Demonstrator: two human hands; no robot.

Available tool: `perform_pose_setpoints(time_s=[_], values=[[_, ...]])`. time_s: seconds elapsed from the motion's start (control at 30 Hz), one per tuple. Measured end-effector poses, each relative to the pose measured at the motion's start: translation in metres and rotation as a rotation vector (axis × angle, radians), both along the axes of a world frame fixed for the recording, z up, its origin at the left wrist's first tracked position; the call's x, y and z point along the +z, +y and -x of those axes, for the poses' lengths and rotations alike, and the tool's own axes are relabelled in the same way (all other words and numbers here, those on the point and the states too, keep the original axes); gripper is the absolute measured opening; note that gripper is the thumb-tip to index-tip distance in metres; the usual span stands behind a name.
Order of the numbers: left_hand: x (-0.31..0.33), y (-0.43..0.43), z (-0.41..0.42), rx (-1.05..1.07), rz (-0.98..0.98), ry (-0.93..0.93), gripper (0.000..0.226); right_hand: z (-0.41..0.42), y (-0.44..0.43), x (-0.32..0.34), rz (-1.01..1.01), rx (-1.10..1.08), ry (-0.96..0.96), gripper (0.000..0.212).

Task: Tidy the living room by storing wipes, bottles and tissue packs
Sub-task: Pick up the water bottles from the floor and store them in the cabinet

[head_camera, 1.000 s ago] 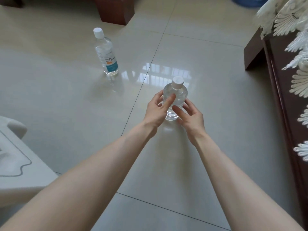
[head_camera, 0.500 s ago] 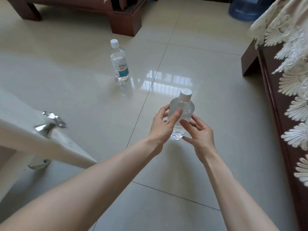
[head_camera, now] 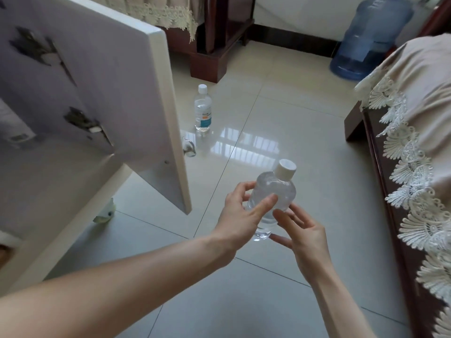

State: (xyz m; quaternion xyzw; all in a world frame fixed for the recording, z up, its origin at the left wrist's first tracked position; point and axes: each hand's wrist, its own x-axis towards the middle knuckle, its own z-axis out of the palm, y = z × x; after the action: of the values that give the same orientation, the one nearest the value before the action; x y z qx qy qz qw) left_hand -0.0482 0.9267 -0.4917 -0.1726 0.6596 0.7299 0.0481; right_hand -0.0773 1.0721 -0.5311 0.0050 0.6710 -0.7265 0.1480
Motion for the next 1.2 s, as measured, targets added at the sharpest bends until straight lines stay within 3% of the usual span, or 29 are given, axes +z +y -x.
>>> perform_pose_setpoints(time_s=[0.33, 0.67, 0.87, 1.03, 1.2], values=[[0.018, -0.028, -0.067, 0.066, -0.065, 0.001, 0.045, -0.046, -0.019, 0.020, -0.046, 0.120, 0.013, 0.054], [0.023, -0.085, -0.131, 0.219, 0.003, -0.054, 0.067, -0.087, -0.079, 0.032, -0.036, 0.300, -0.028, 0.047], [0.027, -0.134, -0.157, 0.421, -0.022, -0.033, 0.055, -0.095, -0.147, 0.039, -0.015, 0.433, -0.027, 0.036], [0.036, -0.168, -0.164, 0.547, -0.027, 0.017, 0.062, -0.092, -0.195, 0.044, -0.021, 0.503, 0.007, 0.037], [0.047, -0.198, -0.159, 0.611, -0.028, 0.070, 0.051, -0.081, -0.235, 0.051, 0.005, 0.572, 0.067, 0.035]])
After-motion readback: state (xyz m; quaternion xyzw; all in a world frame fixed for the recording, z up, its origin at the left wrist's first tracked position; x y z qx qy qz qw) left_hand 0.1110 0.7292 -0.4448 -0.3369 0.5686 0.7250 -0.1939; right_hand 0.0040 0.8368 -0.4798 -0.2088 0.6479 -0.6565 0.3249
